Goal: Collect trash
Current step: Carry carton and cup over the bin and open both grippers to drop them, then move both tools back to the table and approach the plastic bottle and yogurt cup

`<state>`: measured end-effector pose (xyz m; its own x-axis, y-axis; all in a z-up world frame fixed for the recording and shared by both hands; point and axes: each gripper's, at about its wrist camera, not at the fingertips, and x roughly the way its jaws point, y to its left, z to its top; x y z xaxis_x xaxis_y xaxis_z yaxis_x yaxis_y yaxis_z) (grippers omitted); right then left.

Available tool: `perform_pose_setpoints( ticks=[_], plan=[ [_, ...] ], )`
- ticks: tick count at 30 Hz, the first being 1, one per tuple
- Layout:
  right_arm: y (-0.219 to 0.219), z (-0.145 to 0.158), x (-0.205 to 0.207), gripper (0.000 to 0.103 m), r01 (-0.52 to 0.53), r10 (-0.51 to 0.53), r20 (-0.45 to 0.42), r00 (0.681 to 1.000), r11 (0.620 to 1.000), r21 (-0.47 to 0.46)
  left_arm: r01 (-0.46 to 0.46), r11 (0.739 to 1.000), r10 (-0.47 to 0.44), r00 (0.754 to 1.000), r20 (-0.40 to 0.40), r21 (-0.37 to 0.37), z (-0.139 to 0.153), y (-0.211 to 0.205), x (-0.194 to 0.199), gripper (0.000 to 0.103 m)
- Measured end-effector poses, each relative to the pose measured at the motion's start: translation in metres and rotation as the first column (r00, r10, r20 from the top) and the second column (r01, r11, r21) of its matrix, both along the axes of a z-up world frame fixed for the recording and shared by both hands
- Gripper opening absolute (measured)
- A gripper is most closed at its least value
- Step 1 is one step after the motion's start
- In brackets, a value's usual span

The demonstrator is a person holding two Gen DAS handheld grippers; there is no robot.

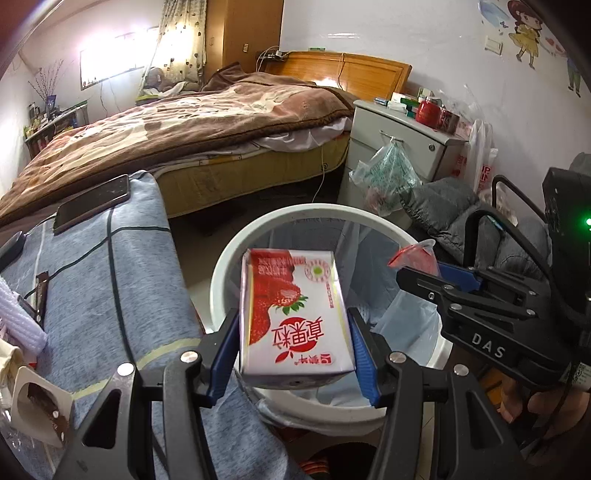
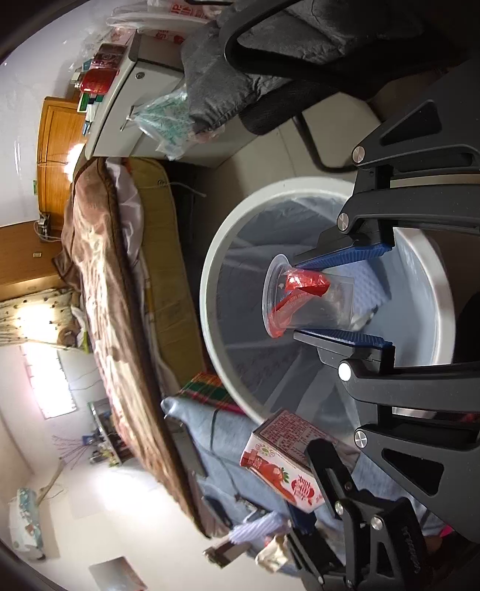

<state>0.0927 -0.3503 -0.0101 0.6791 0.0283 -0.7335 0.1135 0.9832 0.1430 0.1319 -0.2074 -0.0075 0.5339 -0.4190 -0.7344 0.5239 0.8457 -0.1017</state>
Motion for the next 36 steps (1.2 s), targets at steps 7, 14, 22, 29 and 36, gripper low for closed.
perform_pose_setpoints(
  ticks=[7, 14, 22, 29, 36],
  plan=[
    [-0.005, -0.003, -0.003, 0.056, 0.012, -0.012, -0.013, 1.0, 1.0, -0.004, -0.008, 1.0, 0.008, 1.0, -0.018, -0.003, -0.005, -0.001, 0.003, 0.064],
    [-0.002, 0.002, -0.007, 0.062, 0.025, -0.025, 0.011, 1.0, 1.0, -0.004, -0.024, 1.0, 0.024, 1.0, 0.007, -0.012, 0.003, 0.009, -0.003, 0.066],
    [0.011, 0.009, -0.013, 0.062, 0.006, -0.006, 0.042, 0.999, 1.0, 0.004, -0.076, 0.997, 0.077, 0.995, 0.061, -0.026, 0.017, 0.039, -0.012, 0.066],
    [0.032, 0.02, -0.017, 0.062, -0.035, 0.034, 0.088, 0.996, 0.999, 0.005, -0.146, 0.989, 0.148, 0.982, 0.117, -0.024, 0.027, 0.071, -0.019, 0.067],
    [0.06, 0.027, -0.019, 0.062, -0.096, 0.095, 0.12, 0.988, 0.995, 0.001, -0.203, 0.978, 0.208, 0.971, 0.116, -0.051, 0.027, 0.107, -0.026, 0.067]
  ],
)
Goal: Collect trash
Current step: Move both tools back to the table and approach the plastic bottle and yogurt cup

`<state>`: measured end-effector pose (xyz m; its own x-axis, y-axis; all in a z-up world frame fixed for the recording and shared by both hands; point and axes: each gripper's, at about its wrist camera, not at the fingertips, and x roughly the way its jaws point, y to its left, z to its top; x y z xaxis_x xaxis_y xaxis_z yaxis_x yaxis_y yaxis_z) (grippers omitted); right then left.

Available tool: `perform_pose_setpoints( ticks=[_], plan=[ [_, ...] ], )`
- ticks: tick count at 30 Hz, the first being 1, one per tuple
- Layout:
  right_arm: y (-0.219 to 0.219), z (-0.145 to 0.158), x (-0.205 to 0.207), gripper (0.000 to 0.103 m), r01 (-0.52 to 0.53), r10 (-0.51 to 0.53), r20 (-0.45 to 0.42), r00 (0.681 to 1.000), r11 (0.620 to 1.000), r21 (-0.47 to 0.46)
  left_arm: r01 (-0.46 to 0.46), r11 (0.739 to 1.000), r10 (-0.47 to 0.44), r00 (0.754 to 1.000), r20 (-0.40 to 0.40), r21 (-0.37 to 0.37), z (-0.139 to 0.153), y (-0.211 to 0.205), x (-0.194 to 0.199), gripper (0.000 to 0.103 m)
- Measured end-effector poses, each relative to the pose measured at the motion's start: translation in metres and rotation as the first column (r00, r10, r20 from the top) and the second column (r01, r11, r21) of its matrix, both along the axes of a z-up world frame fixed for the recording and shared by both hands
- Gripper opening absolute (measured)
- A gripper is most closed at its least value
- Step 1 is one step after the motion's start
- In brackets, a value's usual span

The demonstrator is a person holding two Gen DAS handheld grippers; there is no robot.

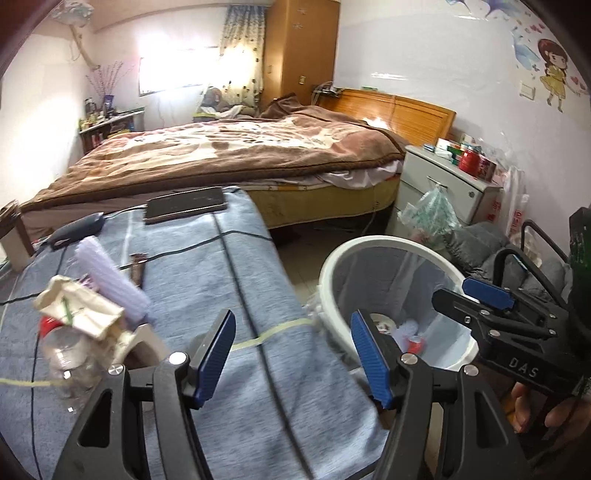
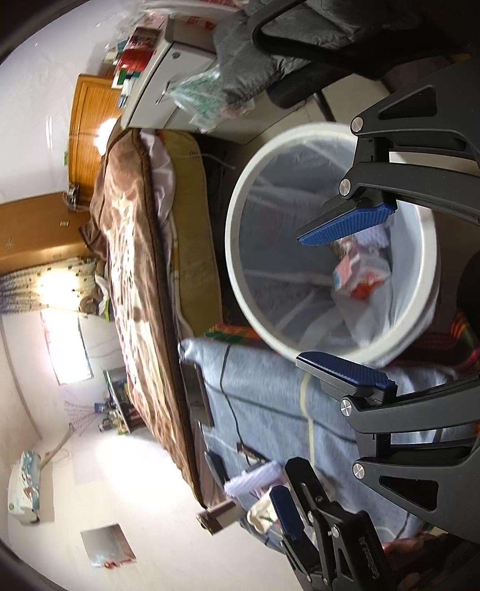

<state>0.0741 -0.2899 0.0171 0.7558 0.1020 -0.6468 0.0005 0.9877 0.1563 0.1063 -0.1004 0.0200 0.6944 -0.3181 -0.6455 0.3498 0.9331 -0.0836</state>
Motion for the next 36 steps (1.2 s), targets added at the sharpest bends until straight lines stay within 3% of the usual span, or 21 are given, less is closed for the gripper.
perform_pose_setpoints(
  ticks=[9, 21, 29, 36],
  plan=[
    [0.037, -0.004, 0.008, 0.062, -0.089, 0.089, -0.007, 0.996, 0.996, 0.006, -0.132, 0.991, 0.132, 0.991, -0.011, -0.006, -0.006, 0.059, 0.003, 0.068],
    [0.095, -0.01, 0.022, 0.062, -0.228, 0.228, -0.025, 0.973, 0.974, 0.02, -0.356, 0.934, 0.356, 0.934, -0.032, -0.016, -0.014, 0.158, 0.003, 0.07],
    [0.132, -0.004, 0.032, 0.062, -0.309, 0.309, -0.017, 0.951, 0.951, 0.009, -0.417, 0.909, 0.414, 0.905, -0.097, -0.017, -0.031, 0.195, 0.019, 0.072],
    [0.158, 0.005, 0.04, 0.062, -0.362, 0.362, -0.007, 0.932, 0.932, -0.011, -0.407, 0.911, 0.396, 0.907, -0.143, -0.059, -0.037, 0.204, 0.038, 0.074]
  ],
)
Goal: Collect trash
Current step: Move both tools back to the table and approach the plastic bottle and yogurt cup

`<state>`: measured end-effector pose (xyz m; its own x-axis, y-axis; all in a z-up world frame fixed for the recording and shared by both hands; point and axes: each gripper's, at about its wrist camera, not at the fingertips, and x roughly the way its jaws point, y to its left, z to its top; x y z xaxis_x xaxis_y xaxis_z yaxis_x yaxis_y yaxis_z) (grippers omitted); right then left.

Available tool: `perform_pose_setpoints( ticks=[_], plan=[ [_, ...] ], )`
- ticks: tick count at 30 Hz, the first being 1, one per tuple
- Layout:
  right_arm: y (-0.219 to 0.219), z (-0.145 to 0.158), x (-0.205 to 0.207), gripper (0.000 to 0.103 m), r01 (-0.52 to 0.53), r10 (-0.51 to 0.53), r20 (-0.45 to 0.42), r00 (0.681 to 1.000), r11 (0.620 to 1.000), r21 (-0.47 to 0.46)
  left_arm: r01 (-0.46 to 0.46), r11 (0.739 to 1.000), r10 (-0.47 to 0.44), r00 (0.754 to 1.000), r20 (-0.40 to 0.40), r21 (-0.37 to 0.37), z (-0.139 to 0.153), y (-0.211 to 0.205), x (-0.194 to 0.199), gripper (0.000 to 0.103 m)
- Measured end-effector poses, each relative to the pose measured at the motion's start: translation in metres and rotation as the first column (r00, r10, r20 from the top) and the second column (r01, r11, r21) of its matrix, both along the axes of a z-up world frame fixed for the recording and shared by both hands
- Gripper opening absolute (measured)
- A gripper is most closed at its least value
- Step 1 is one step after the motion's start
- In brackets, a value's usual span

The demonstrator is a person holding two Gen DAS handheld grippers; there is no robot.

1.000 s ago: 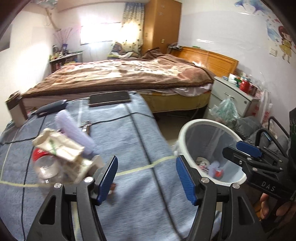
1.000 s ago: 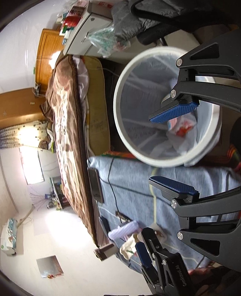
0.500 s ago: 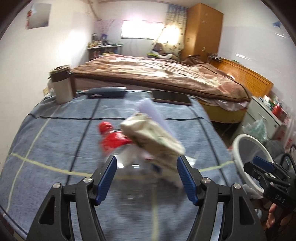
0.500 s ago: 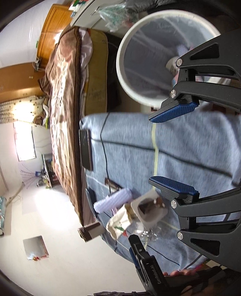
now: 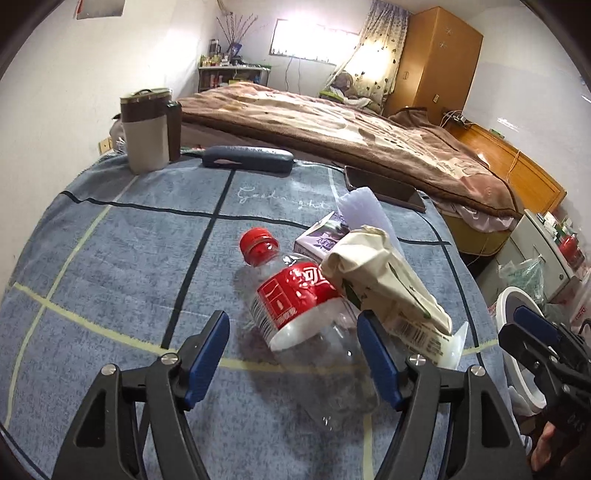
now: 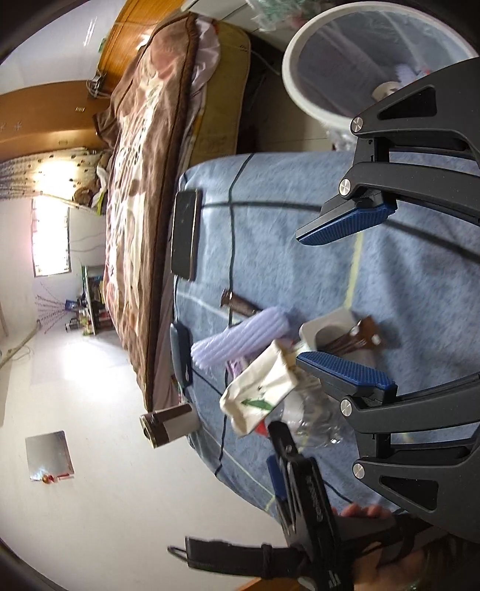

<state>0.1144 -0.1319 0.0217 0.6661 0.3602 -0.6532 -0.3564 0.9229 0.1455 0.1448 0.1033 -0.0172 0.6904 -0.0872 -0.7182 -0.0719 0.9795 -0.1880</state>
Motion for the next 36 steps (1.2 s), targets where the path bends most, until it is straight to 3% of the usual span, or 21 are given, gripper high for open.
perform_pose_setpoints(
  ticks=[12, 16, 26, 36],
  plan=[
    [0.024, -0.002, 0.014, 0.062, -0.025, 0.025, -0.02, 0.999, 1.0, -0.013, 0.029, 0.997, -0.031, 0.999, -0.032, -0.067, -0.015, 0.006, 0.017, 0.071],
    [0.032, -0.001, 0.015, 0.062, -0.052, 0.052, -0.016, 0.999, 0.999, -0.012, 0.026, 0.999, -0.027, 0.999, -0.018, -0.042, -0.013, 0.014, 0.009, 0.07],
    [0.065, -0.001, 0.02, 0.062, -0.152, 0.152, -0.003, 0.988, 0.987, -0.047, -0.068, 0.996, 0.068, 0.998, -0.014, -0.063, -0.014, 0.065, -0.011, 0.069],
    [0.102, -0.018, 0.023, 0.062, -0.255, 0.25, -0.085, 0.965, 0.965, -0.053, -0.11, 0.993, 0.109, 0.994, -0.012, -0.039, -0.016, 0.093, -0.02, 0.07]
  ],
)
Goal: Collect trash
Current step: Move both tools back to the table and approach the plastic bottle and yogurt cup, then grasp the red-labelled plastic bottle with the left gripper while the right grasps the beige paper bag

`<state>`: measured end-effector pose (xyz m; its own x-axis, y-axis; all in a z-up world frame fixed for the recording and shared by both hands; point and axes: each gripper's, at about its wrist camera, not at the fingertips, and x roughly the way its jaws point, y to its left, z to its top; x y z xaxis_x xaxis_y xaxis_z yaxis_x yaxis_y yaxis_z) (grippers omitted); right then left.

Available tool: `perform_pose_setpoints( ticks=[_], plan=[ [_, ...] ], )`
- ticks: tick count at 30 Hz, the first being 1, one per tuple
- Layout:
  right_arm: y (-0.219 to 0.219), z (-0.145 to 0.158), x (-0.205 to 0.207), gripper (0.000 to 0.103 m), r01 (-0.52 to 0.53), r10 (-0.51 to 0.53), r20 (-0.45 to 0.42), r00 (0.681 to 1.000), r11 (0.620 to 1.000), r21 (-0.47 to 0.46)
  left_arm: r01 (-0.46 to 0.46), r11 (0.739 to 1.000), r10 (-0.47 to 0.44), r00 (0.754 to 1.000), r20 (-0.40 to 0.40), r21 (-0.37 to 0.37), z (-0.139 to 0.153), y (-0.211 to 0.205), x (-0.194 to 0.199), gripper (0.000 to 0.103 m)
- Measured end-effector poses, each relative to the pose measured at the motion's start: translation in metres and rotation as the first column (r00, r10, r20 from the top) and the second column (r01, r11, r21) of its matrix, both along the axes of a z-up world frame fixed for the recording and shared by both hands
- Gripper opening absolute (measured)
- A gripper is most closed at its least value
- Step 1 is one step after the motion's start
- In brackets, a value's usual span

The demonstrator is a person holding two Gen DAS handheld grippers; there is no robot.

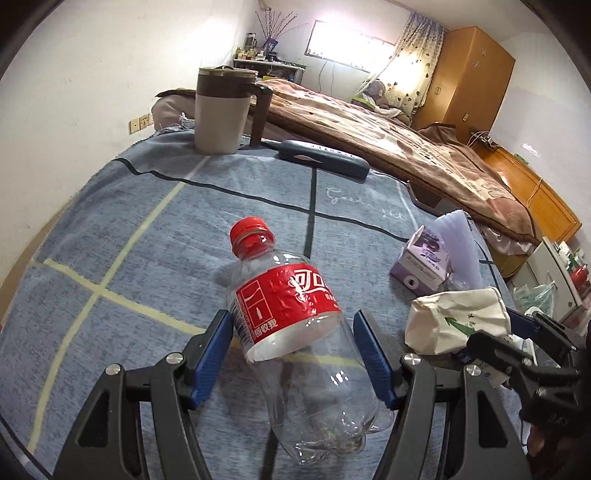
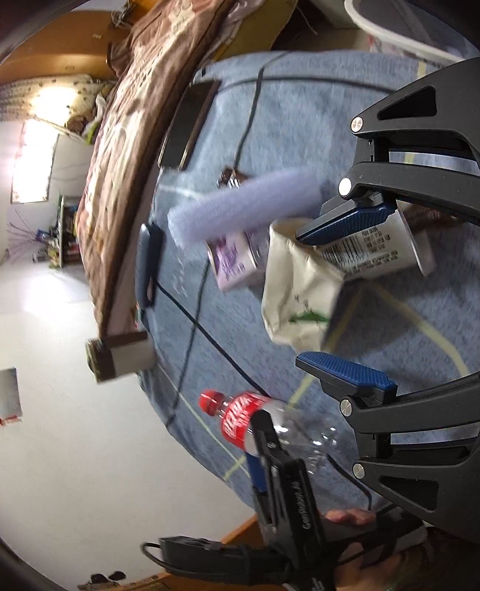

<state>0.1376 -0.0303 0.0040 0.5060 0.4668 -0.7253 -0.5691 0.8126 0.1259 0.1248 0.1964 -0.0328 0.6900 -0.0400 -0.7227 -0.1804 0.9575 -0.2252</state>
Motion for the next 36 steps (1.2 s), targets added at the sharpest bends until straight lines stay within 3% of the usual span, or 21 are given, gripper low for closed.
perform_pose_setpoints(
  ticks=[10, 16, 28, 31, 36],
  plan=[
    [0.012, -0.004, 0.001, 0.06, -0.009, 0.01, -0.027, 1.0, 0.999, 0.046, 0.002, 1.0, -0.002, 1.0, 0.007, -0.028, -0.002, 0.01, 0.001, 0.07],
    [0.015, -0.005, 0.001, 0.033, -0.004, 0.005, -0.019, 1.0, 0.998, 0.056, -0.001, 0.999, 0.001, 1.0, 0.008, -0.033, -0.002, 0.012, 0.001, 0.07],
    [0.027, -0.013, 0.01, 0.032, 0.007, -0.007, -0.02, 1.0, 0.999, 0.034, 0.008, 1.0, -0.008, 1.0, 0.011, -0.021, -0.003, 0.011, 0.003, 0.07],
    [0.031, -0.014, 0.008, 0.024, -0.006, 0.007, -0.029, 1.0, 1.0, 0.025, 0.009, 1.0, -0.009, 1.0, 0.014, -0.018, -0.003, 0.011, 0.003, 0.07],
    [0.03, -0.009, -0.004, 0.029, -0.059, 0.058, -0.038, 0.998, 0.998, -0.02, 0.009, 1.0, -0.008, 1.0, 0.016, -0.025, -0.003, 0.012, 0.002, 0.07]
  ],
)
